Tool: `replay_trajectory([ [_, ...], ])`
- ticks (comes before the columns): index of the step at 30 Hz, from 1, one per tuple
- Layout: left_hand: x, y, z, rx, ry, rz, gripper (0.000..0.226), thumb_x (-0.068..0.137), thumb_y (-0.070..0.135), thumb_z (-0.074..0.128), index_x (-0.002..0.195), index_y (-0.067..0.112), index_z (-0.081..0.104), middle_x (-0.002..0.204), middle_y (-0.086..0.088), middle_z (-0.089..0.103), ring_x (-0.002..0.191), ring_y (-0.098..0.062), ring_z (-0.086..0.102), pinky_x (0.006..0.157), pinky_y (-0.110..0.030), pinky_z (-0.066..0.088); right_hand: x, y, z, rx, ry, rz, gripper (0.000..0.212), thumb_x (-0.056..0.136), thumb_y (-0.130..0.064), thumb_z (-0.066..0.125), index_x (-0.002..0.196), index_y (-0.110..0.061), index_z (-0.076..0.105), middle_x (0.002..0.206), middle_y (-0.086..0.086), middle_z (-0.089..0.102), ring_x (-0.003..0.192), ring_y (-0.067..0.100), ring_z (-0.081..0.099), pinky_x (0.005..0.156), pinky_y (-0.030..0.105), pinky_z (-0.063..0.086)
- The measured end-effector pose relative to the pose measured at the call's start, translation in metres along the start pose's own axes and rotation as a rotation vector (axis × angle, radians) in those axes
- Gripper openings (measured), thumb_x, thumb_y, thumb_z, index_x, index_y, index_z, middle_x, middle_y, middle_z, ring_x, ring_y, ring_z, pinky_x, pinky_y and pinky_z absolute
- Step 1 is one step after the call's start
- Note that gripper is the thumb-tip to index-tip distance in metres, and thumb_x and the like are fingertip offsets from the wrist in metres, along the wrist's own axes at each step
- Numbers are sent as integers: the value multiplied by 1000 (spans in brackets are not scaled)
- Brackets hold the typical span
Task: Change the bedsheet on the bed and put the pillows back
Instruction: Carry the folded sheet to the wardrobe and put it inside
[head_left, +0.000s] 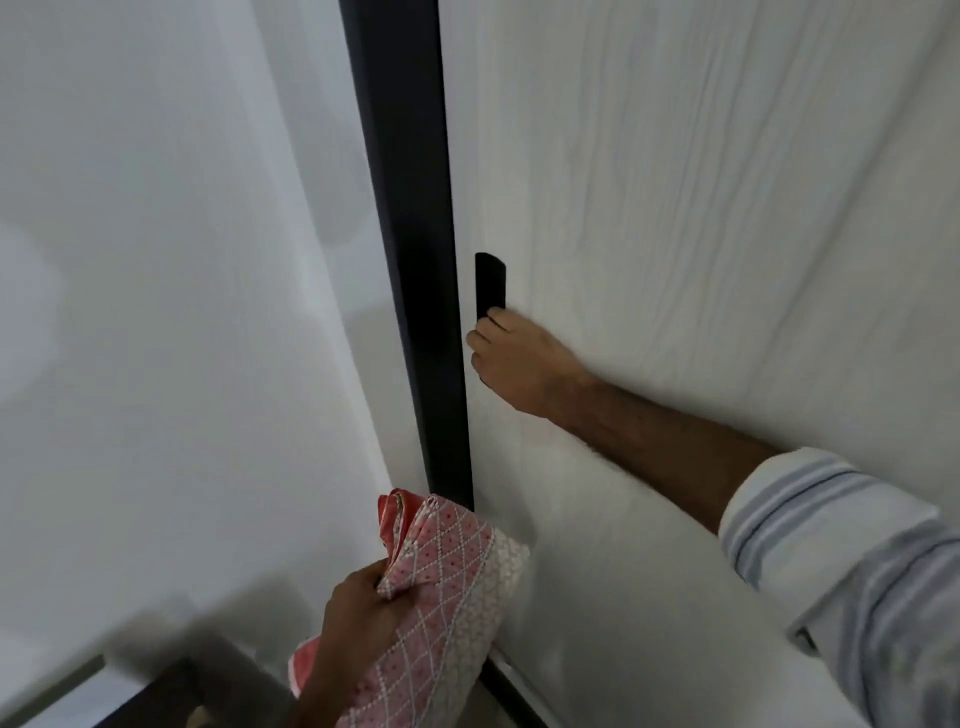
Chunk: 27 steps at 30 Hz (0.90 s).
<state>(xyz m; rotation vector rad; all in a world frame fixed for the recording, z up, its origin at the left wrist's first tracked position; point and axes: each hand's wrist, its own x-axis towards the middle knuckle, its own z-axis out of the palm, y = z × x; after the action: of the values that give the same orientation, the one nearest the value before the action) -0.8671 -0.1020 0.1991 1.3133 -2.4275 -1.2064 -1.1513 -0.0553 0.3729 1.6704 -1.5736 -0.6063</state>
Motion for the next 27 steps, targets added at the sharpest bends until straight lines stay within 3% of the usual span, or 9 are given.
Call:
replay_trajectory([
  [3, 13, 5, -8, -21, -45, 31, 13, 91, 40, 73, 89, 47, 63, 84, 21, 71, 79, -6, 69, 87, -34, 56, 6, 2, -7, 25, -44, 14, 25, 93, -13, 47, 97, -16, 71, 104, 3, 61, 103, 26, 54, 99, 37, 40],
  [6, 15, 16, -14, -88, -62, 78, 13, 83, 56, 71, 86, 48, 62, 79, 24, 68, 76, -4, 69, 79, -29, 54, 6, 0, -16, 54, -71, 34, 24, 93, -12, 51, 94, -19, 73, 101, -1, 64, 102, 22, 57, 95, 32, 42],
  [9, 14, 24, -16, -142, -72, 89, 16, 81, 58, 74, 86, 49, 61, 78, 24, 67, 77, -5, 69, 80, -30, 53, 0, -3, -21, 72, -92, 63, 23, 92, -14, 52, 90, -19, 74, 99, -1, 64, 100, 22, 57, 94, 33, 43],
  [15, 9, 21, -10, -257, -136, 83, 53, 47, 77, 64, 89, 46, 69, 86, 13, 77, 80, -12, 74, 83, -35, 58, -37, -7, -37, 109, -70, 128, 23, 91, -17, 51, 91, -16, 74, 98, 2, 63, 99, 25, 56, 92, 36, 43],
  [19, -5, 26, -14, -457, -200, 39, 65, 42, 62, 81, 93, 21, 81, 89, 0, 80, 84, -23, 77, 85, -43, 59, -81, -6, -53, 127, -144, 122, 17, 89, -20, 58, 93, -16, 74, 100, 3, 64, 99, 26, 56, 91, 38, 42],
  [21, -12, 29, -17, -567, -217, 34, 52, 48, 42, 94, 89, 10, 83, 93, -16, 78, 84, -33, 77, 81, -45, 60, -106, -4, -60, 139, -154, 126, 13, 86, -21, 62, 91, -16, 73, 95, 3, 64, 93, 25, 57, 86, 38, 42],
  [23, -16, 35, -22, -649, -211, 56, 36, 56, 20, 98, 84, 5, 82, 94, -27, 75, 79, -35, 76, 69, -38, 62, -129, -3, -66, 222, -49, 175, 13, 82, -20, 65, 94, -14, 67, 88, 5, 62, 81, 25, 57, 76, 38, 42],
  [25, -20, 48, -32, -699, -236, 81, 51, 44, 27, 102, 82, 1, 80, 92, -30, 74, 75, -35, 75, 62, -33, 61, -147, -4, -70, 362, 97, 246, 17, 86, -21, 62, 101, -13, 61, 91, 6, 59, 77, 24, 55, 70, 37, 42],
  [27, -21, 60, -42, -781, -245, 120, 77, 23, 43, 103, 83, 0, 80, 90, -28, 75, 76, -37, 75, 61, -35, 62, -157, -8, -77, 538, 161, 293, 28, 98, -30, 54, 119, -13, 61, 108, 6, 60, 93, 22, 57, 80, 36, 46],
])
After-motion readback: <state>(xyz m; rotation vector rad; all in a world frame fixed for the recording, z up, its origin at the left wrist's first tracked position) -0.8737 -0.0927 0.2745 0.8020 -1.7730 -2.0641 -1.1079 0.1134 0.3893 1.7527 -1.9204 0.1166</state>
